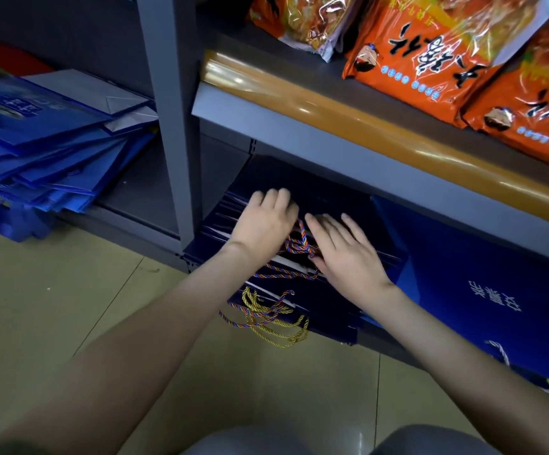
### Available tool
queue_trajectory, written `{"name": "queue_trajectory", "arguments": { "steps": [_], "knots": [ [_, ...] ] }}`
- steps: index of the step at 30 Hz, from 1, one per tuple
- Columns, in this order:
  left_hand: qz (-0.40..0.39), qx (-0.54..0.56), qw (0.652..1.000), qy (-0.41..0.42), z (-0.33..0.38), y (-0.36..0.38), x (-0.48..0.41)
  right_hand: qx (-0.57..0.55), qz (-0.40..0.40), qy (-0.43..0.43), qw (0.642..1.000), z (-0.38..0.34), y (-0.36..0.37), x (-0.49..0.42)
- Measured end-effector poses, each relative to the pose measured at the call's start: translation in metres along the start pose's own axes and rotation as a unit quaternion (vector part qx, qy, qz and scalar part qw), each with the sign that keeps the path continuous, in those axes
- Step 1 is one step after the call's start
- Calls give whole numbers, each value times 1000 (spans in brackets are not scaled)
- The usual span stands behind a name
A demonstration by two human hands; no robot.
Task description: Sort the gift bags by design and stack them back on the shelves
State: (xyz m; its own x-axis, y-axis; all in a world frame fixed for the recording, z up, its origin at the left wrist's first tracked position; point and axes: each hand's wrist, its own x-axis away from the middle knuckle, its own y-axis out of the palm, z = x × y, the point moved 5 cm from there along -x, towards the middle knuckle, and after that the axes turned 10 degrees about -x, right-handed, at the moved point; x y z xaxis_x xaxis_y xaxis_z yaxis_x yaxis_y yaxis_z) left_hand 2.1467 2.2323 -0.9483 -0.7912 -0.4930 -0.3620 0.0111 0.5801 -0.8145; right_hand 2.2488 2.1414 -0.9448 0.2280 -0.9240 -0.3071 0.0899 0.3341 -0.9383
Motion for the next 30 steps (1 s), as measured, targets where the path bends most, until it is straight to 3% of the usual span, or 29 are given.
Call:
{"name": "queue_trajectory", "arguments": {
  "steps": [7,14,18,24,27,30],
  "knots": [
    [18,12,1000,-2,-34,8,-16,24,57,-149,987,-18,-4,64],
    [55,-18,998,-28,-35,3,-21,48,-55,-11,997,-1,31,52],
    [51,-37,998,-32,-34,5,-16,80,-73,-31,994,-9,37,45],
    [0,-20,1000,-23,-30,-7,-25,58,-100,13,993,-14,37,32],
    [-14,-7,1000,-18,-30,-11,-25,34,-81,-14,996,-16,20,41],
    [-10,-5,1000,-10,-27,-18,-21,19,-11,-35,999,-24,-13,58]
  ]
}}
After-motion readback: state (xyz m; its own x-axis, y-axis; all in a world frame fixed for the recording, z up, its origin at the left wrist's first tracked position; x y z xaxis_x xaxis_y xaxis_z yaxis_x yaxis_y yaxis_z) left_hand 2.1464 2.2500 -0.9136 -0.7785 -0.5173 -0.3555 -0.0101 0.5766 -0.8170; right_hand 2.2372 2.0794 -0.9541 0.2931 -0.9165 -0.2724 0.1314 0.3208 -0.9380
